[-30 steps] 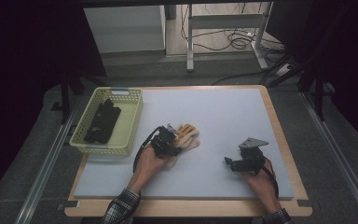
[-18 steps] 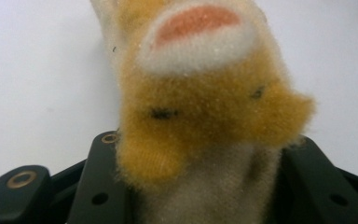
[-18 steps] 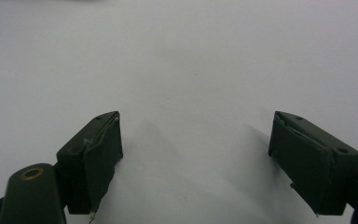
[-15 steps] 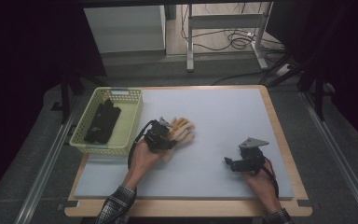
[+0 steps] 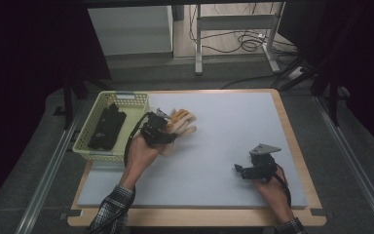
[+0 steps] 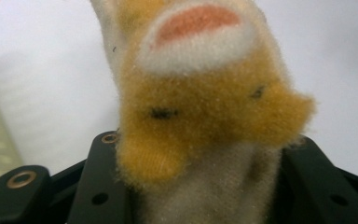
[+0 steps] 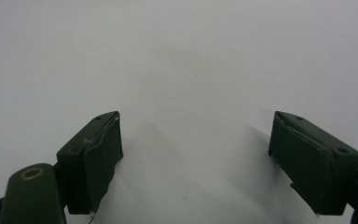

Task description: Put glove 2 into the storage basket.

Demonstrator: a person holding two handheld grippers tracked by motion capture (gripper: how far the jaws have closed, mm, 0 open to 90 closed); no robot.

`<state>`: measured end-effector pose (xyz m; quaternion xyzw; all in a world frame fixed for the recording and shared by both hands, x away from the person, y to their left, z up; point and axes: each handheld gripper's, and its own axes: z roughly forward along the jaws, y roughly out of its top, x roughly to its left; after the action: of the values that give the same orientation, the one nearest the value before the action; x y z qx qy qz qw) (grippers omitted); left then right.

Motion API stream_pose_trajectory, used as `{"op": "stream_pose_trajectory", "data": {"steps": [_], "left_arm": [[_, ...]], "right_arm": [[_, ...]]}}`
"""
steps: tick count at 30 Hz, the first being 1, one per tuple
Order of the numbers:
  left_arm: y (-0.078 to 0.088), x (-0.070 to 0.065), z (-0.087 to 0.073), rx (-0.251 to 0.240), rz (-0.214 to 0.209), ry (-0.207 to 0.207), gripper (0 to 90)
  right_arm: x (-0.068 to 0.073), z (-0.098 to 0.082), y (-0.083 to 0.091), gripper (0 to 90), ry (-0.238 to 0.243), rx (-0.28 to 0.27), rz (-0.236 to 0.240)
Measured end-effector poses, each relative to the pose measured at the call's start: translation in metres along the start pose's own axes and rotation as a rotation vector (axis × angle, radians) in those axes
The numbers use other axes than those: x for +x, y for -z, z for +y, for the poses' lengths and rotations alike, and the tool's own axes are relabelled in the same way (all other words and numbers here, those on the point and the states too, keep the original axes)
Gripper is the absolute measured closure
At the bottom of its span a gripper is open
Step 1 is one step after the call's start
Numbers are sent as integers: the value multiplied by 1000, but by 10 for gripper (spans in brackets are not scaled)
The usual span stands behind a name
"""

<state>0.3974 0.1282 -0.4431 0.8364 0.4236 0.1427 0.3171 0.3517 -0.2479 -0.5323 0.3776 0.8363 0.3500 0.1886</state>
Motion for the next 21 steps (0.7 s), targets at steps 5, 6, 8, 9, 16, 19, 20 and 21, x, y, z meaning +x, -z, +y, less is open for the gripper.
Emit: {"op": "stream_pose_trajectory", "data": {"steps": [5, 6, 8, 9, 16, 19, 20, 21], "left_arm": [[10, 9, 8, 2, 17, 21, 553], [13, 12, 10, 5, 27, 22, 553], [17, 15, 13, 1, 37, 26, 553], [20, 18, 14, -3, 39, 33, 552], [36, 36, 18, -14, 83, 60, 550], [43, 47, 17, -23, 101, 83, 549], [45, 49, 17, -25, 103, 90, 549], [47, 53, 17, -27, 107, 97, 549]], "right_arm": [[0, 0, 0, 169, 0, 0, 0], [0, 0, 0, 169, 2, -1, 0], [0, 0, 0, 169, 2, -1, 0], [0, 0, 0, 169, 2, -1, 0], [0, 0, 0, 169, 1, -3, 0], [0, 0, 0, 169, 1, -2, 0], [0, 0, 0, 169, 2, -2, 0], [0, 0, 0, 169, 1, -3, 0]]}}
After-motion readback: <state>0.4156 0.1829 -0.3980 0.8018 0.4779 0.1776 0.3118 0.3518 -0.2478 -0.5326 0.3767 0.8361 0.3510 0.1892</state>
